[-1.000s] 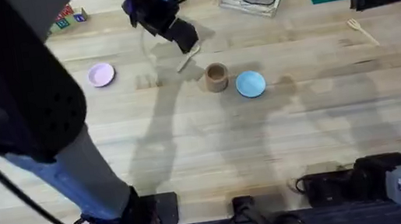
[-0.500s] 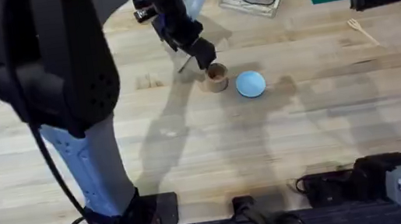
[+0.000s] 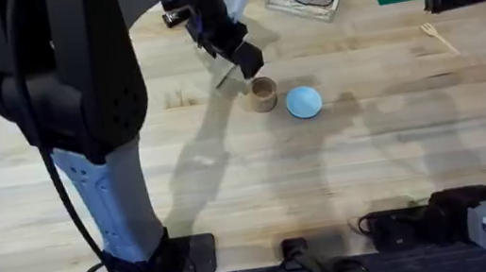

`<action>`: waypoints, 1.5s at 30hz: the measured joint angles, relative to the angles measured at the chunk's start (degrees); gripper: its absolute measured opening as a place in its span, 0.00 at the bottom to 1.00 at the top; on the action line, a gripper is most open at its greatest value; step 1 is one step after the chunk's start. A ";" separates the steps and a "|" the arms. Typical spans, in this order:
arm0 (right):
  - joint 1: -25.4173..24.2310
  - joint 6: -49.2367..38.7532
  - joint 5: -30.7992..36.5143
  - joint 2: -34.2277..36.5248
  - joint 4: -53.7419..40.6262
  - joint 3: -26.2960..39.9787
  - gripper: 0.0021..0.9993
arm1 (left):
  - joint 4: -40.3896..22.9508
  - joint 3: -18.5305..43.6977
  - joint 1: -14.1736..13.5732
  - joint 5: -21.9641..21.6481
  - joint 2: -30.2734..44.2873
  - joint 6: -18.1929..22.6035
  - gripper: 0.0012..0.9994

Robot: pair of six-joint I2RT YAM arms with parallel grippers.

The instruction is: Pick up a utensil and set it on the pink plate, then put the other utensil in the container.

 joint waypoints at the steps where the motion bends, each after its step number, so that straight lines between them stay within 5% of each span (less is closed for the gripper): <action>1: 0.00 0.00 0.00 0.00 0.00 0.00 1.00 | 0.11 0.00 0.00 0.00 0.00 0.00 0.99; 11: 0.00 0.00 0.00 0.00 0.00 0.00 1.00 | 1.13 0.00 0.71 0.02 1.32 0.00 0.99; 20: 0.00 0.00 0.00 0.00 0.00 0.00 1.00 | 1.29 0.00 4.57 0.76 1.73 -0.01 0.99; 45: 0.00 0.00 0.00 0.00 0.00 0.00 1.00 | 1.69 0.85 2.73 1.68 4.33 -0.57 0.99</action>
